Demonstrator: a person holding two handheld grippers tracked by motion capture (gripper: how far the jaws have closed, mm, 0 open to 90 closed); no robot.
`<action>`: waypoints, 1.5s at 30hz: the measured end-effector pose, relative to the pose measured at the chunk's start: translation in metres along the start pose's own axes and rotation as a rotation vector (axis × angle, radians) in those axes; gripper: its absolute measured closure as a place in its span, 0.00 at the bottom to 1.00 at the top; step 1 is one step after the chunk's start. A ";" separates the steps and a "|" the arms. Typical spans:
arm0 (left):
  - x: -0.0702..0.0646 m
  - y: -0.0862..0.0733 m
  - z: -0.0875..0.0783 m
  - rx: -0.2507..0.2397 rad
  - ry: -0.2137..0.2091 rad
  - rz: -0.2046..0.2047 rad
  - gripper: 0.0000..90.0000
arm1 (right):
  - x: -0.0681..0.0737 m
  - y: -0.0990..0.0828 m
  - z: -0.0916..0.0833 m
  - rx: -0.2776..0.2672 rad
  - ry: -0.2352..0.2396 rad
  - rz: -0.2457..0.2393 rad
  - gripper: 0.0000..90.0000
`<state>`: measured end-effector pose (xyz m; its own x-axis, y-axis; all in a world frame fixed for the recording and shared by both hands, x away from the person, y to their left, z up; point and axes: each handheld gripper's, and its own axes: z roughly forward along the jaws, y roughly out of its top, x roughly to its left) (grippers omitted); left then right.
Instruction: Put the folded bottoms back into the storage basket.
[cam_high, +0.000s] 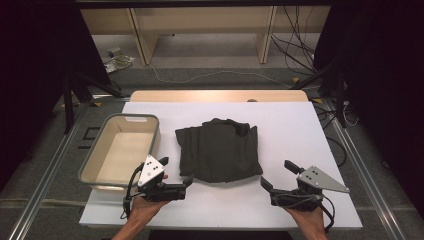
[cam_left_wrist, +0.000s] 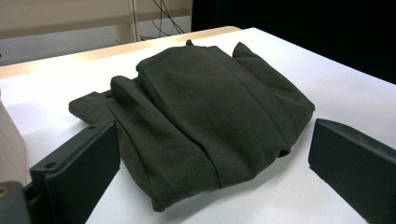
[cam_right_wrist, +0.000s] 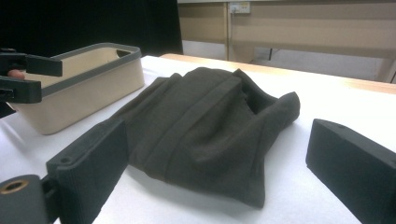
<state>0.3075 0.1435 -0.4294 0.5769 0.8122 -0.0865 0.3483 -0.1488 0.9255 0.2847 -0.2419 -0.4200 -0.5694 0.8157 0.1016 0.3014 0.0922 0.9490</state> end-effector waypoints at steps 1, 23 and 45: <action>0.000 0.000 0.000 -0.001 0.001 -0.002 0.02 | 0.000 0.000 0.000 0.000 0.001 0.000 0.07; 0.012 0.008 0.009 0.035 0.034 -0.102 0.02 | -0.005 0.007 0.003 0.020 -0.002 0.018 0.07; 0.034 0.011 0.055 0.195 0.093 -0.262 0.03 | -0.033 0.026 0.038 0.162 0.013 0.113 0.04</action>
<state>0.3713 0.1382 -0.4421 0.3825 0.8836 -0.2699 0.6160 -0.0262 0.7873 0.3401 -0.2447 -0.4101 -0.5345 0.8189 0.2093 0.4822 0.0921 0.8712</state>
